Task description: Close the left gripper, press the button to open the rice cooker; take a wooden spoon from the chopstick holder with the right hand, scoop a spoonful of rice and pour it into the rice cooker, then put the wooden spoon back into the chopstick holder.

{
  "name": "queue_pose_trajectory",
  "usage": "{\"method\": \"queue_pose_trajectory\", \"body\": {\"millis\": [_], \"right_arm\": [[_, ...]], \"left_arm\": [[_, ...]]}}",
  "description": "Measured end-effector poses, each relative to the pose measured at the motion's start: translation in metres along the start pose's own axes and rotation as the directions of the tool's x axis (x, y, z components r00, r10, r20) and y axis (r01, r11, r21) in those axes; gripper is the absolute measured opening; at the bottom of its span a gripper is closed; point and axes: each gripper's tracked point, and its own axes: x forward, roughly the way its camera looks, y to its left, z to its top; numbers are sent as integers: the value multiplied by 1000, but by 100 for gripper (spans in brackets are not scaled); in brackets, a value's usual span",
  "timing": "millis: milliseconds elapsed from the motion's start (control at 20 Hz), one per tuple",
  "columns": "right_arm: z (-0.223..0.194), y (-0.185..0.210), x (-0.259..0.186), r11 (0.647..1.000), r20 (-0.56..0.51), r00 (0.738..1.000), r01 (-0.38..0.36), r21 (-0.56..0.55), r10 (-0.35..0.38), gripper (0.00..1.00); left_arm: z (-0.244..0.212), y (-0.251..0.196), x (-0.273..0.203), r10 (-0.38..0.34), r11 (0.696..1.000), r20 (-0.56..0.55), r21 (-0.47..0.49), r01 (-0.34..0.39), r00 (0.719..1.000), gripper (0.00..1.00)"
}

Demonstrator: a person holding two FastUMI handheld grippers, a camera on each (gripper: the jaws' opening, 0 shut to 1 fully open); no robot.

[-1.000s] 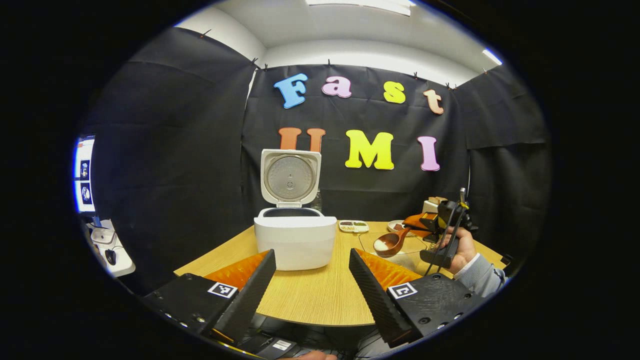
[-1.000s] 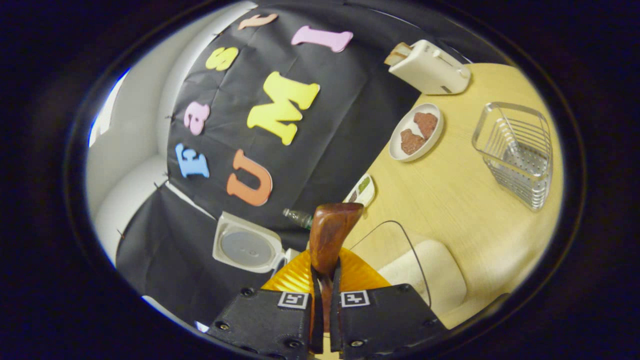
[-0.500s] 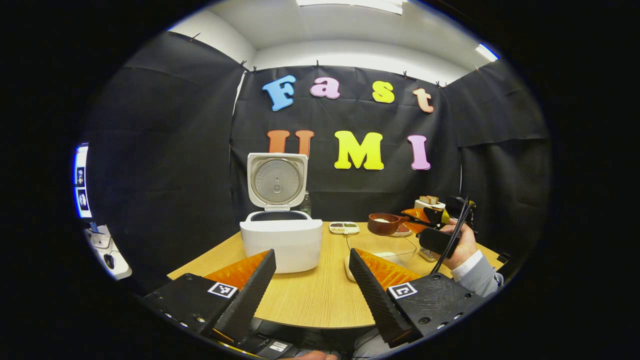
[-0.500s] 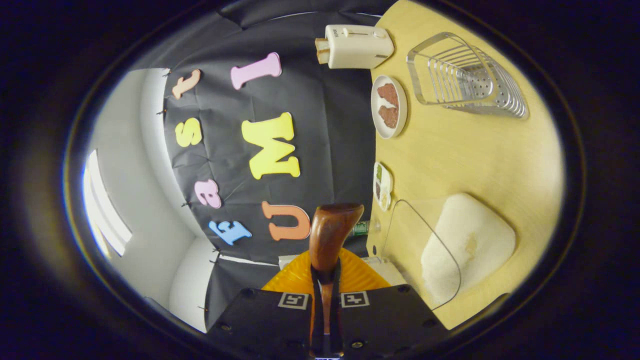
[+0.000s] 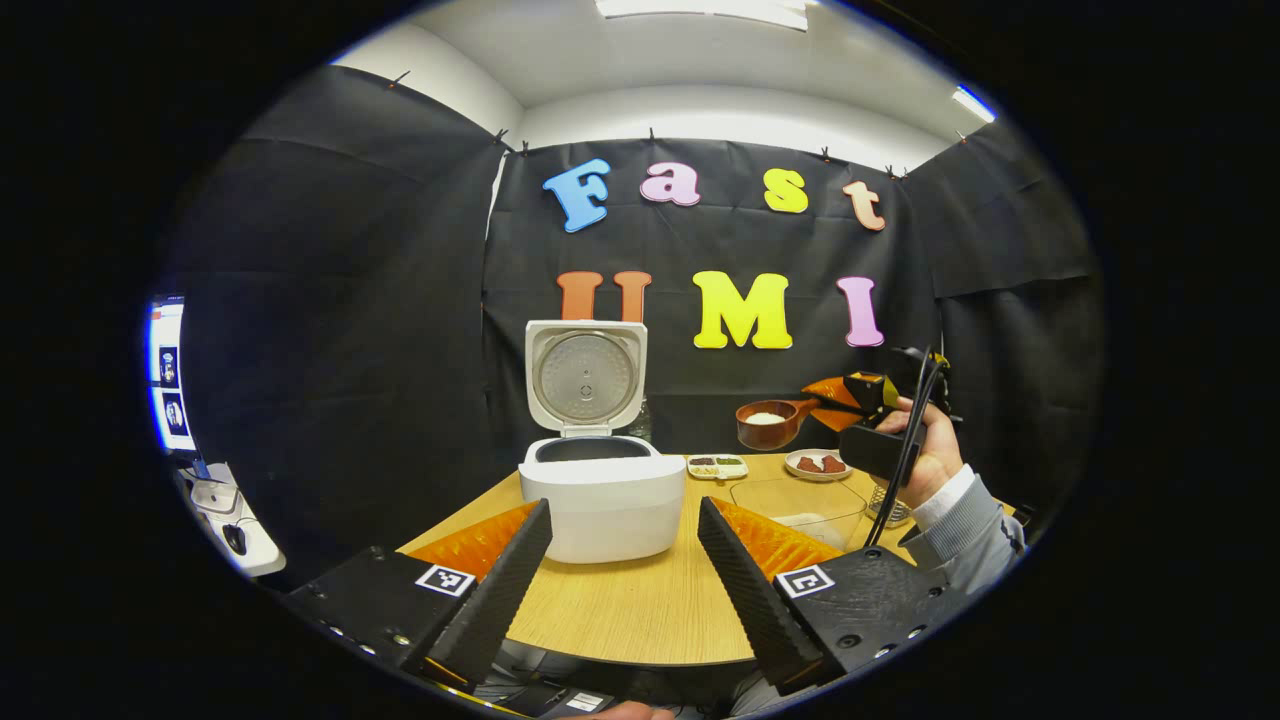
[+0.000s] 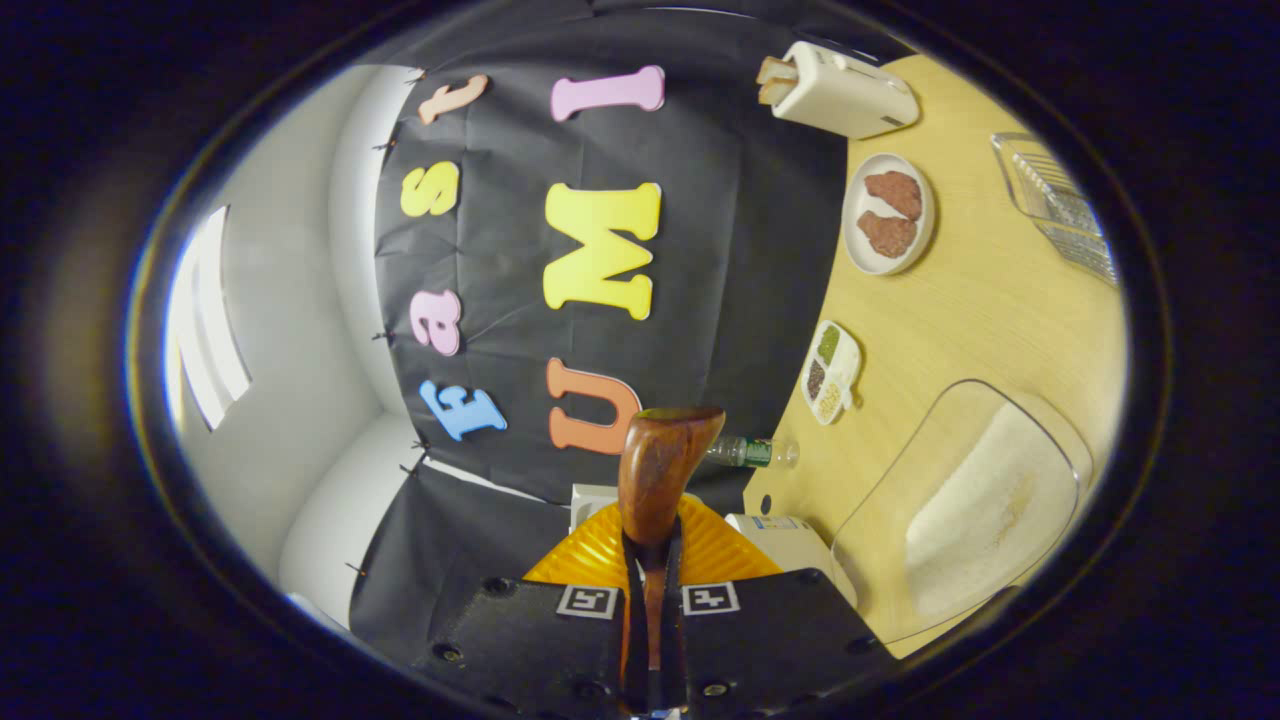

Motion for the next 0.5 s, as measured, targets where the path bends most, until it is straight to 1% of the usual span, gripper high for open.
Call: {"method": "queue_pose_trajectory", "body": {"millis": [150,300,400,450,500], "right_arm": [[-21,28,45,992,-36,999,0,-128,-5,10],[-47,47,90,962,-63,998,5,-273,-23,10],[-69,55,120,927,-83,995,11,-376,-46,10],[-80,56,135,900,-96,993,15,-437,-63,10],[-93,54,152,858,-99,991,24,-513,-86,10]], "left_arm": [[-2,15,5,28,1000,-18,-6,-28,999,94],[-1,33,9,61,998,-21,-1,-61,998,94],[1,39,7,74,997,-15,-3,-74,997,94],[1,42,6,78,997,-15,-5,-78,997,94],[2,47,6,87,996,-11,-7,-87,996,94]]}}
